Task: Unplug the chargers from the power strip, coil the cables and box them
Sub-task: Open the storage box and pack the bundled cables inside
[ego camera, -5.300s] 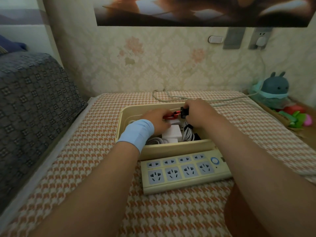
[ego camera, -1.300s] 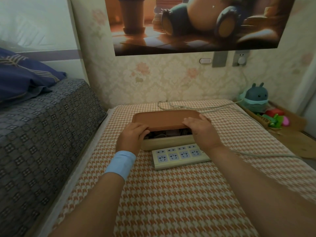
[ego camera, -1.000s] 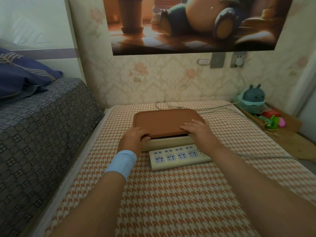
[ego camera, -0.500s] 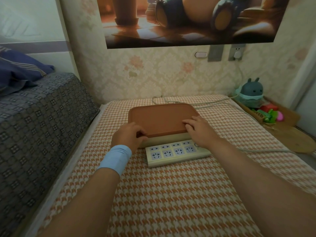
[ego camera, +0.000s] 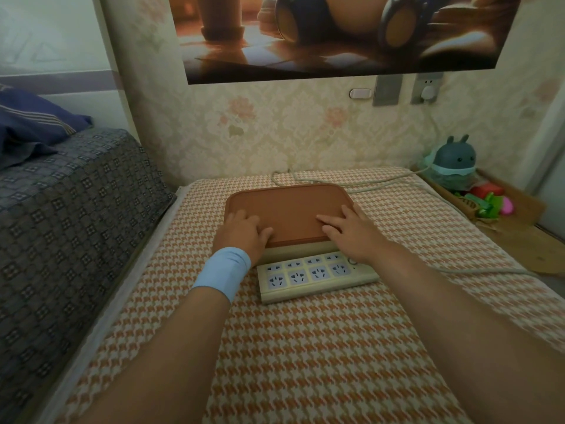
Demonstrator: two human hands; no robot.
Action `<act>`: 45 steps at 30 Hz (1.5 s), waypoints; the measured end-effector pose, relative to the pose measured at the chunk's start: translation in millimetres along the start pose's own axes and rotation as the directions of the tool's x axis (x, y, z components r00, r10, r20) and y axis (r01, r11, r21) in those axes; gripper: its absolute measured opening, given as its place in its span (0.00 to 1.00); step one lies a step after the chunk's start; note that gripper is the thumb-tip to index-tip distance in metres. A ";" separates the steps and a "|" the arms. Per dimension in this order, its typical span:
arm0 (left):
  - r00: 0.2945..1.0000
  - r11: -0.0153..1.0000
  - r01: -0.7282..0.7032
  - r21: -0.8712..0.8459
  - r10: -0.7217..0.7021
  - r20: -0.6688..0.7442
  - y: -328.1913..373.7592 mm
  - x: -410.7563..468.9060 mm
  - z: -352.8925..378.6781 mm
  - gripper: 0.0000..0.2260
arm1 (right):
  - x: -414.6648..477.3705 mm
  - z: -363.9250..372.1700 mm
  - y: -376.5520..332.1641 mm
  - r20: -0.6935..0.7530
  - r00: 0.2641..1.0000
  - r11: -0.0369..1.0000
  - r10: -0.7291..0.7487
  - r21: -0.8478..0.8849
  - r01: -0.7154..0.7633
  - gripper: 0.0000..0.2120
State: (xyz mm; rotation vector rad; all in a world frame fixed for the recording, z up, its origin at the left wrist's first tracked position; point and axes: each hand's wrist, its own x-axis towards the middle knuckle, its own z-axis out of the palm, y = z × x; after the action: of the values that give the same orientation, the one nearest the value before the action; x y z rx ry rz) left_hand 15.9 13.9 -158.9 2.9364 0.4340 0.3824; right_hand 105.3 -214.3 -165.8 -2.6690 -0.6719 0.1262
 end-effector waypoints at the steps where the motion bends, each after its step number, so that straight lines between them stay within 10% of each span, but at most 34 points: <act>1: 1.000 0.999 0.001 -0.033 0.000 0.019 2.1 3.3 4.9 0.17 | 0.2 0.6 1.2 0.012 1.000 1.000 0.000 -0.021 0.000 0.22; 10: 0.959 0.980 0.005 0.199 -0.061 0.278 7.3 36.9 -6.4 0.27 | 29.9 -15.9 -6.3 -0.051 0.998 0.979 0.026 -0.201 -0.036 0.16; 20: 0.854 0.982 0.050 0.181 -0.136 0.503 -9.2 104.4 -6.0 0.60 | 109.9 -54.5 -7.5 0.342 0.936 0.957 0.086 -0.288 0.017 0.66; 31: 0.902 0.998 0.022 0.055 -0.043 0.429 -30.3 104.7 14.6 0.65 | 135.3 -51.9 -4.9 0.443 0.880 0.940 0.171 -0.341 -0.011 0.70; 45: 0.953 0.900 0.296 -0.320 -0.258 0.157 -18.6 23.6 15.7 0.57 | 42.8 0.1 20.9 0.054 0.987 0.976 0.150 0.151 -0.156 0.57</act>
State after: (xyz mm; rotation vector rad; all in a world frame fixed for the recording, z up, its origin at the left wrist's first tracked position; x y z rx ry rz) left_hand 37.0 37.0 -171.9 2.4982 0.6852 0.2273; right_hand 152.1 -211.0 -173.7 -2.5716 -0.4483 0.2661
